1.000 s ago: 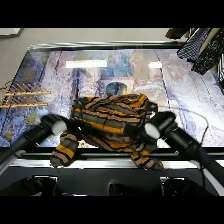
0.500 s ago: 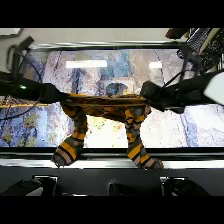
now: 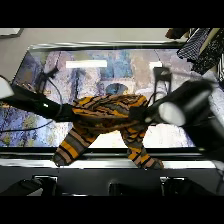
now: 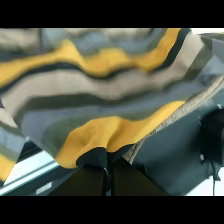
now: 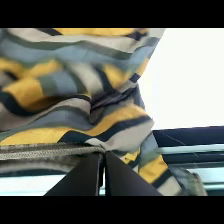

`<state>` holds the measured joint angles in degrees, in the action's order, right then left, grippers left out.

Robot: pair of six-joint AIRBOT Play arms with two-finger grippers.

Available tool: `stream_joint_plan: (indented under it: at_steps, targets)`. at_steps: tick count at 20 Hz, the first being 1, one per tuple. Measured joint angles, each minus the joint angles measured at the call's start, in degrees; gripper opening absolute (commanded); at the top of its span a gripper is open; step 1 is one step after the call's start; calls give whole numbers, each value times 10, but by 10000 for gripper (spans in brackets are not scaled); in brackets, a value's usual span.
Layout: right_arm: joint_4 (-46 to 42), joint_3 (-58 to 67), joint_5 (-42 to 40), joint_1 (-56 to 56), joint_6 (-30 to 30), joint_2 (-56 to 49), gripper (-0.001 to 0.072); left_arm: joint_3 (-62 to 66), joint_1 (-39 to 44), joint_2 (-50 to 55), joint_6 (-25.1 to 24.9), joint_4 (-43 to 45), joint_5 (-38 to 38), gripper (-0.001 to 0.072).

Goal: Fold the clothes and pants, and hang the long-sleeved shirts on hangers.

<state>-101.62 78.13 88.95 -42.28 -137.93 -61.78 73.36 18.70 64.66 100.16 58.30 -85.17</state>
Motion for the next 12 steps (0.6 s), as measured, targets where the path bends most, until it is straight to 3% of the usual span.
stream_joint_plan:
  at_steps: [2,3,4,5,9,12]
  targets:
    - [-9,-53,-50,-9,-39,-11,21,-54,4,13,-5,-3,52,41]
    - [-9,-72,-75,-12,-54,-21,21,-72,5,22,-10,-3,74,202]
    - [-6,-84,-99,-14,-64,-32,21,-85,6,32,-14,-3,94,522]
    - [1,-94,-124,-15,-74,-44,21,-95,5,40,-17,-3,111,661]
    - [31,-110,-191,-17,-91,-71,21,-107,-62,25,-14,42,143,681]
    - [36,-113,-198,-18,-87,-77,21,-110,-206,-23,-38,108,130,680]
